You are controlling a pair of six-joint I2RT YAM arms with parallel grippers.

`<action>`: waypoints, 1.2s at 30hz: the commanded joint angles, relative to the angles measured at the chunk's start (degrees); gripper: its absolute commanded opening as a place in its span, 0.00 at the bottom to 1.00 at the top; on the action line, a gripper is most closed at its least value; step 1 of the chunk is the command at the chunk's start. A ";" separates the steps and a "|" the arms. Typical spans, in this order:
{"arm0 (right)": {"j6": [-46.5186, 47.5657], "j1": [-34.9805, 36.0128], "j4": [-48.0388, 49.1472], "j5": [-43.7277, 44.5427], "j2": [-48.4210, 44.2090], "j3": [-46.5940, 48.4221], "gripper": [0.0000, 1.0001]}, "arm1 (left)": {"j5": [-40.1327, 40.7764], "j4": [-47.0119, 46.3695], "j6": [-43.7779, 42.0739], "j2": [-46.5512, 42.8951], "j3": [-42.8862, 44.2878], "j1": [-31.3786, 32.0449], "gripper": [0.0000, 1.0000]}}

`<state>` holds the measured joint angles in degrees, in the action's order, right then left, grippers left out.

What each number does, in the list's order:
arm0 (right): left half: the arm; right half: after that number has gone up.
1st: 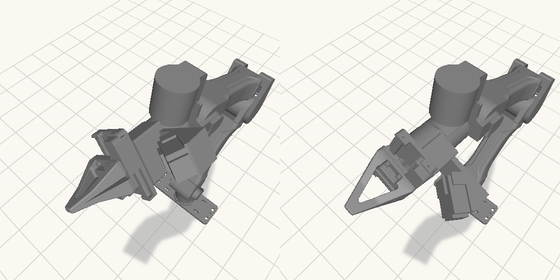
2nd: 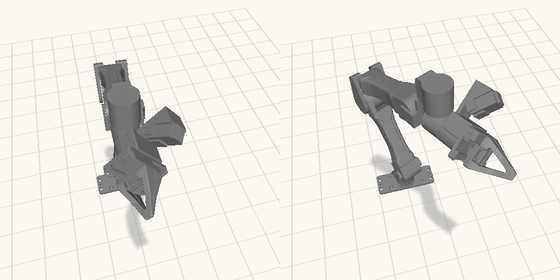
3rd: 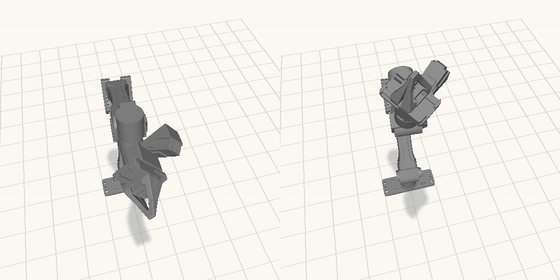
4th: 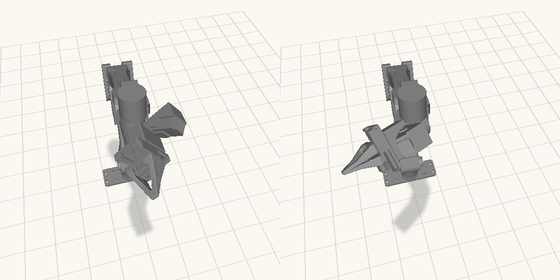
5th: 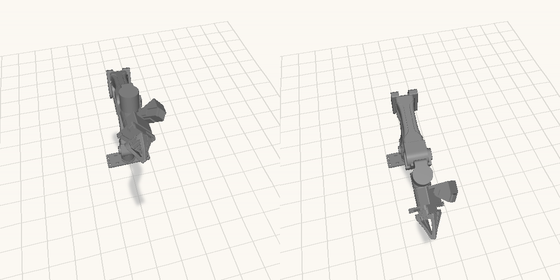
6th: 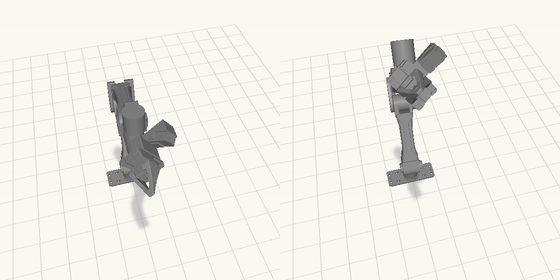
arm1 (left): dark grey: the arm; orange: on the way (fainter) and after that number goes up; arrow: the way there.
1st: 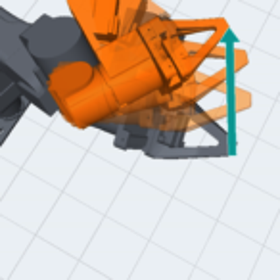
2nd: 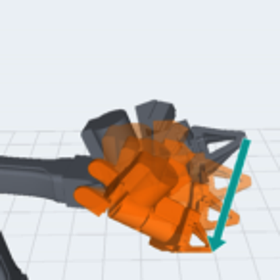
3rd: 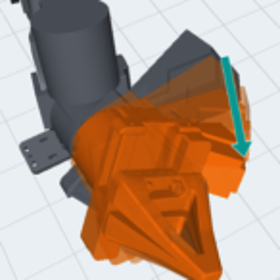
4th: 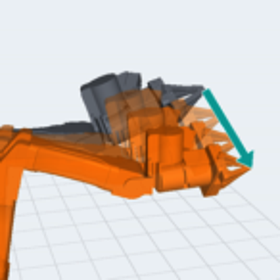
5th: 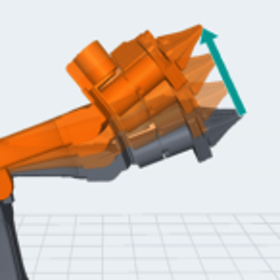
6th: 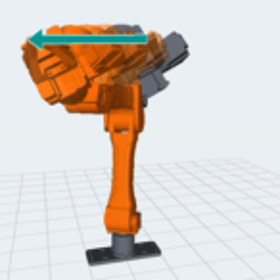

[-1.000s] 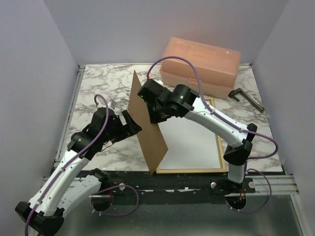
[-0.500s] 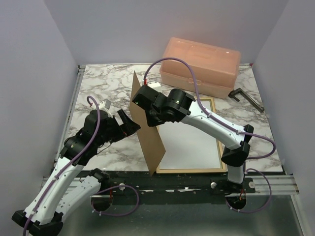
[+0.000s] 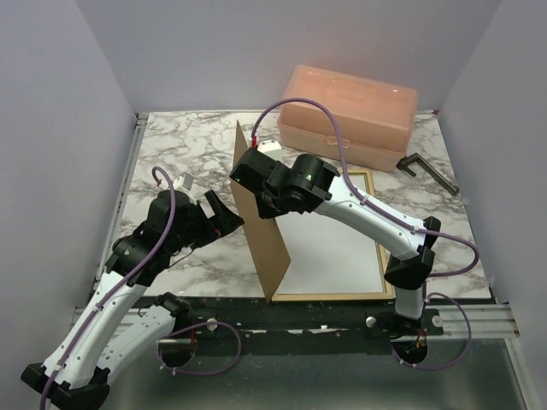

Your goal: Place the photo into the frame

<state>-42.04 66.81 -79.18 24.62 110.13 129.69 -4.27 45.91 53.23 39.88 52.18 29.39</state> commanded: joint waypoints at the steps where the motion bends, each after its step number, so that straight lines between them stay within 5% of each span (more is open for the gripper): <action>1: 0.99 0.47 -2.30 7.83 -1.87 0.68 0.01 | 0.66 1.06 0.47 0.67 1.37 0.14 0.92; 12: 3.40 0.43 -2.22 6.36 0.15 2.54 0.07 | 0.77 0.59 0.82 0.48 1.30 0.14 0.92; 15: 6.18 0.49 -0.12 2.51 0.79 3.38 0.18 | 0.76 0.52 0.91 0.29 1.39 0.14 0.93; 19: 8.06 0.49 5.44 -3.29 -0.91 0.91 0.49 | 0.59 0.50 0.73 0.07 1.56 0.14 0.93; 23: 8.78 0.50 11.48 -8.03 -4.16 -3.44 0.66 | -0.05 -0.24 0.63 -0.67 1.52 0.06 0.95; 36: 9.16 0.45 29.00 -19.77 -14.86 -18.12 0.70 | -10.54 -16.11 3.33 -6.72 -4.34 -1.25 0.99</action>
<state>-33.36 66.81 -58.85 11.20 98.26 115.39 -9.61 38.33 54.72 35.48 49.47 28.56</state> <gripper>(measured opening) 0.697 0.983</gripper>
